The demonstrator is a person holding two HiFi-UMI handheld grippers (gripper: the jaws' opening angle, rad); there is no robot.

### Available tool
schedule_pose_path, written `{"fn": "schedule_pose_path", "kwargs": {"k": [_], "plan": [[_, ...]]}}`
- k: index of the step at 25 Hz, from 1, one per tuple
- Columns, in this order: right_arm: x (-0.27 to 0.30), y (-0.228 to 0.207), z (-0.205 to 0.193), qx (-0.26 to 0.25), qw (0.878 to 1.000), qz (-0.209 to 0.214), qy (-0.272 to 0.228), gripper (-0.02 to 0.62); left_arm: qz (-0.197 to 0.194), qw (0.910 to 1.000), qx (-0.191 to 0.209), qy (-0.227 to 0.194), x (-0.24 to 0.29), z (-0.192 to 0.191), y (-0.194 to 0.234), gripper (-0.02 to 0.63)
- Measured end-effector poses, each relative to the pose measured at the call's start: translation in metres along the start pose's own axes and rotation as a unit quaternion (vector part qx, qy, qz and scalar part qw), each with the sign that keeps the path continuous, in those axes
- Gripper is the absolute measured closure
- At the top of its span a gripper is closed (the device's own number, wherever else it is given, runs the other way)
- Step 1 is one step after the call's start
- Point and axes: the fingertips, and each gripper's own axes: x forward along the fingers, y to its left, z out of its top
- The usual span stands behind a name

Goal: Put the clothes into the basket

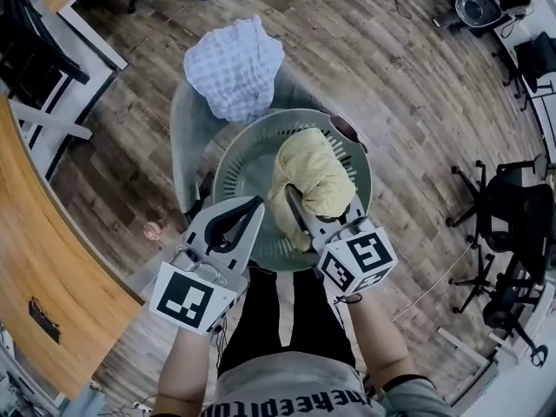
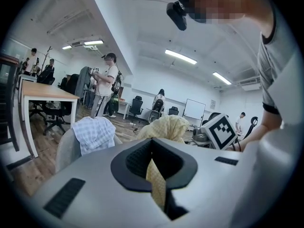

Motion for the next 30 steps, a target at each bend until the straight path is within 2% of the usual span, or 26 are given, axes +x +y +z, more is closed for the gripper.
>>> {"fn": "schedule_pose_path", "kwargs": {"k": [10, 18, 25, 30], "plan": [[0.014, -0.007, -0.030, -0.002, 0.999, -0.002, 0.051, 0.354, 0.012, 0.9999, -0.006, 0.001, 0.001, -0.009, 0.014, 0.592], [0.021, -0.002, -0.047, -0.006, 0.996, 0.011, 0.091, 0.333, 0.022, 0.9997, -0.002, -0.002, -0.002, -0.010, 0.025, 0.592], [0.022, -0.001, -0.059, -0.016, 0.992, 0.006, 0.124, 0.290, 0.022, 0.9997, -0.011, 0.006, -0.003, -0.012, 0.024, 0.592], [0.019, -0.001, -0.069, -0.027, 0.989, 0.012, 0.148, 0.284, 0.022, 0.9998, -0.005, 0.001, -0.001, -0.013, 0.022, 0.592]]}}
